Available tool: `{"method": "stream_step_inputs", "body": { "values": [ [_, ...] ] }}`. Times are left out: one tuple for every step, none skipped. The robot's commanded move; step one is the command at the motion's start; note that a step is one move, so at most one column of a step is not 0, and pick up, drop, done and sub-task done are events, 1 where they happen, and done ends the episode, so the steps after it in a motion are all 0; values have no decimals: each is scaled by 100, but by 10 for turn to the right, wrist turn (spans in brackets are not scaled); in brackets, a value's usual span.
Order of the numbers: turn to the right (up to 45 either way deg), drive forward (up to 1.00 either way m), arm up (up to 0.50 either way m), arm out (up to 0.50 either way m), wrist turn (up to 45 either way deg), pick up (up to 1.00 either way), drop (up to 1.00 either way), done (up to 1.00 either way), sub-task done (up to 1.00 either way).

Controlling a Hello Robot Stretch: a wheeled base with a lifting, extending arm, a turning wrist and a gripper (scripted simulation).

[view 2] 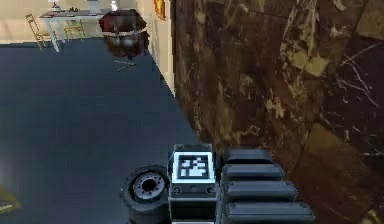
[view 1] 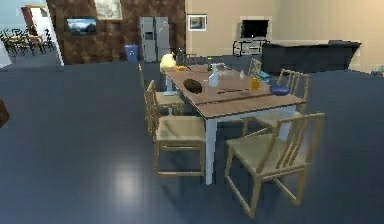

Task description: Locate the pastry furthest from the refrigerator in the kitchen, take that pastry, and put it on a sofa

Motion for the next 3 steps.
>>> {"method": "stream_step_inputs", "body": {
  "values": [
    [0,40,0,0,0,0,0,0,0],
    [-450,0,0,0,0,0,0,0,0],
    [-60,0,0,0,0,0,0,0,0]
  ]
}}
